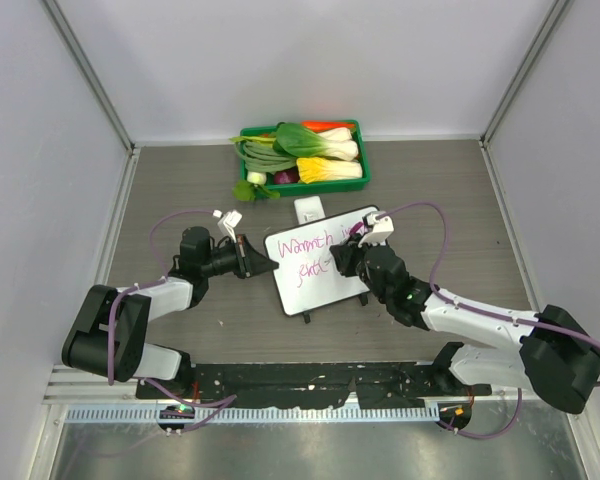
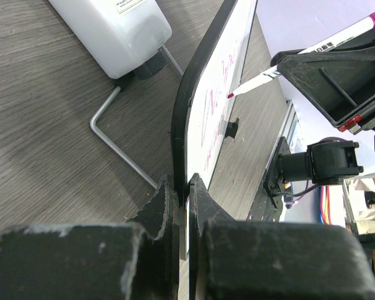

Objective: Write a sentence on the whiteboard
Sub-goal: Write on the whiteboard at the whiteboard stand.

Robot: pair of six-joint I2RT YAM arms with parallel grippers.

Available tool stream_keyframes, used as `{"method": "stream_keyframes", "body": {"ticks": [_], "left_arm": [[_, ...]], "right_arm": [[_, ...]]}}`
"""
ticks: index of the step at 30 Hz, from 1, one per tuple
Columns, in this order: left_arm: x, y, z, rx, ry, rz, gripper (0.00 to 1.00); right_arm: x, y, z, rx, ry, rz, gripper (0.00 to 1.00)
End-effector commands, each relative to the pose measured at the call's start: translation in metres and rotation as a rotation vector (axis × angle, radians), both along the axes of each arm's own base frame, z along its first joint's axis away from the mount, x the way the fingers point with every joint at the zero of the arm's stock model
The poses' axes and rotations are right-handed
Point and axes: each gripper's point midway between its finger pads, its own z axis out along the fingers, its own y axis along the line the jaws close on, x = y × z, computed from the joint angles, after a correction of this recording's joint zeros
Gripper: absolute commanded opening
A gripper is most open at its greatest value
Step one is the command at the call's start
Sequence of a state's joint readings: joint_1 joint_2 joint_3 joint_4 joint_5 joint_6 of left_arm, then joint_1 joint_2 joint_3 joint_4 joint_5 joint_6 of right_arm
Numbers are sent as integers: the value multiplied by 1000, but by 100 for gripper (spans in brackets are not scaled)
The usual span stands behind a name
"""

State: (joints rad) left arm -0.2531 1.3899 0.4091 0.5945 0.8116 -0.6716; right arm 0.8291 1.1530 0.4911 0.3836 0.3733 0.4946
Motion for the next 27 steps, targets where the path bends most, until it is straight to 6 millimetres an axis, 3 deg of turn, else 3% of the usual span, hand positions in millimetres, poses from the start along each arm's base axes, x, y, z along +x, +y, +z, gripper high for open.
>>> {"method": "stream_keyframes", "body": {"ticks": [1,15,27], "left_arm": [[12,11,-18,87,-29,72,0],[12,12,-18,88,-28,73,0],[12,12,-19,89,-28,74,0]], "right_arm": [[-1,2,-4,-6,14,9,1],[-12,-18,-25,-14,58,-40,1],[-2,-21,5,-7,-8,-77,1]]}}
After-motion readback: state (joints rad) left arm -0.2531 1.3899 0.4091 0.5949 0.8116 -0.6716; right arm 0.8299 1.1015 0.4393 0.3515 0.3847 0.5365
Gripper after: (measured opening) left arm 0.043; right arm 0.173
